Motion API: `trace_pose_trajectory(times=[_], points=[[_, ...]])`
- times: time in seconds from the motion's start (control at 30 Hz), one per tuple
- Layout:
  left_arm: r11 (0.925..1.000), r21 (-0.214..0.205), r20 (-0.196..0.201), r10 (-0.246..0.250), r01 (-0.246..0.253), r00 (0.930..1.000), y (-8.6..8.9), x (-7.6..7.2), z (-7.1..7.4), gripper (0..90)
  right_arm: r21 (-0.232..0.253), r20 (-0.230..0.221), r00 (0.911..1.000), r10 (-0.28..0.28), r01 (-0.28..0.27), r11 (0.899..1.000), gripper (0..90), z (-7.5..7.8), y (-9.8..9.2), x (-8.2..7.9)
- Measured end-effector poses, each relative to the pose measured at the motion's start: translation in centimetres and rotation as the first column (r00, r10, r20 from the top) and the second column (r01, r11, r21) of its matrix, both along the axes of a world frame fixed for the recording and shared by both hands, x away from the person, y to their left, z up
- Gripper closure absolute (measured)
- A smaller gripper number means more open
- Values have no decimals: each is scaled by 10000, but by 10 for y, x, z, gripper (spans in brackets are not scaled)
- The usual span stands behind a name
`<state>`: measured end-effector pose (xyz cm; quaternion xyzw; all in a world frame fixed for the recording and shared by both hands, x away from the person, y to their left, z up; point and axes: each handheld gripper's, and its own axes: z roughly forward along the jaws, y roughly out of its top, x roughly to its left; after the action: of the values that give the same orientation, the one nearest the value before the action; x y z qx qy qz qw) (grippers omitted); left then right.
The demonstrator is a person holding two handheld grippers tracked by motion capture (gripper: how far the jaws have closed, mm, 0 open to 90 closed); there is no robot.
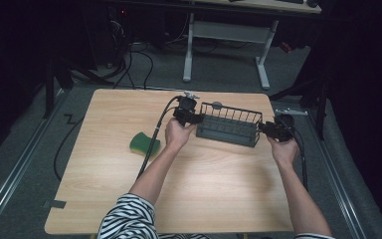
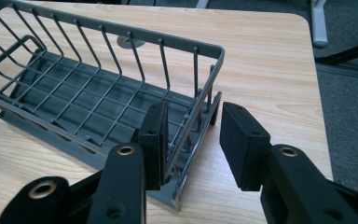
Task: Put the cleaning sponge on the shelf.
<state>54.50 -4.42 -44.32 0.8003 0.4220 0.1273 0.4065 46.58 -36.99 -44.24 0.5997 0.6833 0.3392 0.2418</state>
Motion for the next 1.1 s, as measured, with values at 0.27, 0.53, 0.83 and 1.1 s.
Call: trace_pose_trajectory(times=[0.27, 0.53, 0.83, 1.1], points=[[9997, -140, -199, -197, 195, 9996, 1, 1, -2, 706, 128, -160, 9992, 376, -374, 9992, 704, -3, 3, 1], [9994, 108, -314, -312, 316, 9990, 1, -1, -2, 741, 50, -203, 9988, 442, -441, 9990, 712, -3, 6, -1], [9986, 319, -337, -418, 429, 9986, 4, -7, 0, 751, -211, -253, 9979, 597, -602, 9980, 711, -2, 11, -8], [9992, 77, -318, -382, 384, 9988, 17, -21, -1, 750, -316, -326, 9963, 801, -811, 9962, 710, -1, 20, -18]])
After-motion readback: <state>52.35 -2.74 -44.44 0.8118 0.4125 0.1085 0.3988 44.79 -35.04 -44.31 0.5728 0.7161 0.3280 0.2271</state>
